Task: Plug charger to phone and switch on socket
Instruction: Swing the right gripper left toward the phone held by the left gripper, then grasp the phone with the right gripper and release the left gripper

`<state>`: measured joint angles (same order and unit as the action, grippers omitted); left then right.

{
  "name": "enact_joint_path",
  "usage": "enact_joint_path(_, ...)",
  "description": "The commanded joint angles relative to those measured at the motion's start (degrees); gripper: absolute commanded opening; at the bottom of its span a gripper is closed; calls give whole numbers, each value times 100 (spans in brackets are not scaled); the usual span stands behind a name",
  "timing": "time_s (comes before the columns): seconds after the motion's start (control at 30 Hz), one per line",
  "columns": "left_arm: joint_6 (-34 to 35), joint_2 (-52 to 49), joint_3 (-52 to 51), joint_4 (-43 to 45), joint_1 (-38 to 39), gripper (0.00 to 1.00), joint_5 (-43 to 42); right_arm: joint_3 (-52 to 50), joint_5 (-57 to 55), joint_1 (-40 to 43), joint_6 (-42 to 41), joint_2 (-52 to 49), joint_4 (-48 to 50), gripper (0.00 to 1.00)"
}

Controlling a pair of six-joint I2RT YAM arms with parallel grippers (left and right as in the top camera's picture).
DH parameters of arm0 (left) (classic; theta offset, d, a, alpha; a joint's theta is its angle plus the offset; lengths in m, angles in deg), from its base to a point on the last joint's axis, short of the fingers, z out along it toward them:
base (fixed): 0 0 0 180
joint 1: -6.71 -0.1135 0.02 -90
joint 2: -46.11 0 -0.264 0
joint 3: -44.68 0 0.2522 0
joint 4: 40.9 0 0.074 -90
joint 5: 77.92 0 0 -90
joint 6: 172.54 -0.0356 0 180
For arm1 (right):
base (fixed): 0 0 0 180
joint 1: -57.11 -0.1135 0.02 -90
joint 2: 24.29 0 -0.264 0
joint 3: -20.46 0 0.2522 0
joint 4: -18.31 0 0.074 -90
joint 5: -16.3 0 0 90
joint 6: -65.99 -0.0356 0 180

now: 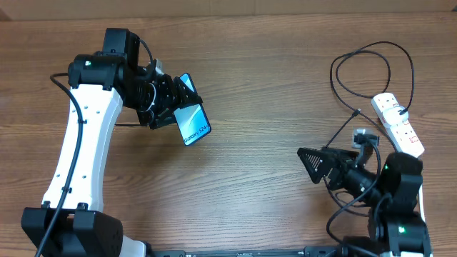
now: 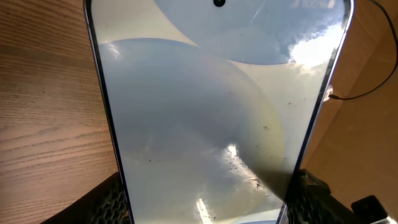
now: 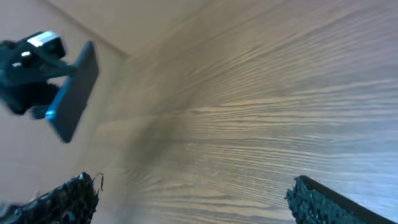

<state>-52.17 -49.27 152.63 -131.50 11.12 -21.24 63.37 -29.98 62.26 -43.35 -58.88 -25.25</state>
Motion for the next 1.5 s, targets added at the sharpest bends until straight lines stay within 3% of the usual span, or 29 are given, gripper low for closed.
enact_joint_path(0.0, 297, 98, 35, 28, 13, 53, -74, 162, 1091, -33, 203, -179, 186, 100)
enact_joint_path(0.27, 822, 98, 35, 229, 151, 53, -66, 85, 1423, -76, 203, -479, 442, 100)
enact_joint_path(0.43, 1213, 98, 35, 365, 433, 53, 107, 85, 1392, -592, 195, -750, 1180, 100)
enact_joint_path(0.57, 1456, 98, 35, 520, 682, 53, 229, 87, 601, -1397, 107, -1106, 1869, 100)
enact_joint_path(0.77, 1825, 98, 35, 800, 828, 53, 221, 87, -1215, -2546, -1040, -1799, 2859, 100)
enact_joint_path(1.03, 2114, 98, 35, 988, 839, 53, 225, 87, -3147, -3668, -1746, -2846, 4474, 100)
enact_joint_path(1.3, 2114, 98, 35, 1069, 839, 53, 225, 87, -3217, -4081, -2184, -3775, 6360, 100)
enact_joint_path(1.47, 2155, 98, 35, 1095, 874, 53, 227, 87, -3217, -4166, -2194, -4030, 6874, 100)
